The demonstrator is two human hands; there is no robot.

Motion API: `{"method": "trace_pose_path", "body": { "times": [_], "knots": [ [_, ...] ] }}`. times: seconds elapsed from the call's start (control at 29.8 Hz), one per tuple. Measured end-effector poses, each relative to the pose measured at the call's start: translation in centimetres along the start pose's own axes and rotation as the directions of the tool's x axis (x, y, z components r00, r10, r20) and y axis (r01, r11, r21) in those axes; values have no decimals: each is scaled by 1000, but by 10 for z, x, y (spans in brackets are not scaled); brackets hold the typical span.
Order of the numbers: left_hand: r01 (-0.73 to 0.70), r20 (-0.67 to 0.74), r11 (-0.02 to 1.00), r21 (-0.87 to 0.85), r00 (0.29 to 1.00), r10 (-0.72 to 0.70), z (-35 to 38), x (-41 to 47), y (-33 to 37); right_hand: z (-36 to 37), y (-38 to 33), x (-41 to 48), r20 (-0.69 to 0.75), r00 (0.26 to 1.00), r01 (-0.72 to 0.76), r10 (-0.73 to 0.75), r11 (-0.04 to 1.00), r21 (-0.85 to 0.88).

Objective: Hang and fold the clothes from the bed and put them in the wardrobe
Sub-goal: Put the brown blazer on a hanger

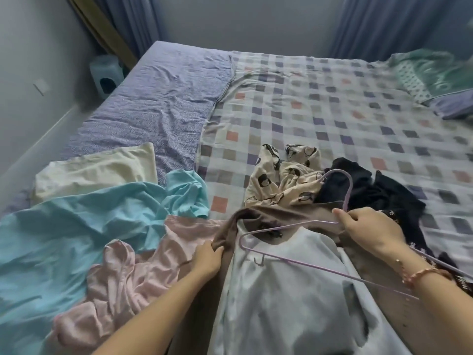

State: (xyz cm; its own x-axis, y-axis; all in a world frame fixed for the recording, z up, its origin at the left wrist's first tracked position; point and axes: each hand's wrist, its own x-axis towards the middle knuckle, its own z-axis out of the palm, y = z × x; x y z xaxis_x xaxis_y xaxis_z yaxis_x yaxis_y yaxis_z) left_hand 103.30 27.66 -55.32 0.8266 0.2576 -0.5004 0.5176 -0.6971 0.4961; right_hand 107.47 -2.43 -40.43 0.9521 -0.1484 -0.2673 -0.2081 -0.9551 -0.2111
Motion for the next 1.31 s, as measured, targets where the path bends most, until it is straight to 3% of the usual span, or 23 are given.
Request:
{"method": "trace_pose_path", "body": {
  "times": [0.17,0.27,0.44,0.57,0.67,0.77,0.87,1.01,1.04,1.11,1.14,1.18,1.24,1.28,1.31],
  "knots": [
    [-30,-278,998,-46,960,16,-20,-10,1,2,-6,2,52,998,21,-27,993,112],
    [-154,-428,986,65,888,167,-57,-27,3,-5,-21,-3,86,994,50,-60,993,110],
    [-385,-359,915,118,843,401,-123,-72,15,-11,-70,-36,37,988,153,-151,987,-46],
    [-530,-283,847,44,806,520,-145,-135,39,0,-107,-68,-18,984,175,-176,984,-19],
    [-610,-186,789,-65,785,592,-158,-195,53,-1,-123,-92,-32,991,136,-133,982,134],
    [-726,-118,679,-112,688,716,-152,-248,67,15,-138,-120,108,955,217,-276,899,381],
    [-676,-3,716,-171,728,686,-136,-284,60,25,-148,-144,186,931,130,-315,760,636],
    [-657,170,725,207,754,634,-142,-269,26,-1,-135,-135,170,956,10,-240,603,798],
    [-640,78,712,289,757,649,-152,-258,23,-10,-132,-135,168,948,8,-269,550,835],
    [-630,-204,634,449,618,759,-169,-235,31,-22,-131,-138,109,931,88,-347,505,859],
    [-608,-255,597,524,557,791,-173,-223,37,-25,-133,-142,69,927,149,-369,529,836],
    [-633,-184,614,472,610,771,-175,-216,44,-26,-136,-150,42,922,197,-385,560,805],
    [-674,90,703,227,733,674,-169,-204,57,-24,-139,-160,26,900,259,-436,581,772],
    [-675,170,719,164,737,654,-161,-197,57,-23,-134,-163,34,886,261,-462,560,787],
    [-683,148,707,186,730,667,-163,-192,53,-23,-133,-162,43,873,250,-486,523,815]
  ]
}}
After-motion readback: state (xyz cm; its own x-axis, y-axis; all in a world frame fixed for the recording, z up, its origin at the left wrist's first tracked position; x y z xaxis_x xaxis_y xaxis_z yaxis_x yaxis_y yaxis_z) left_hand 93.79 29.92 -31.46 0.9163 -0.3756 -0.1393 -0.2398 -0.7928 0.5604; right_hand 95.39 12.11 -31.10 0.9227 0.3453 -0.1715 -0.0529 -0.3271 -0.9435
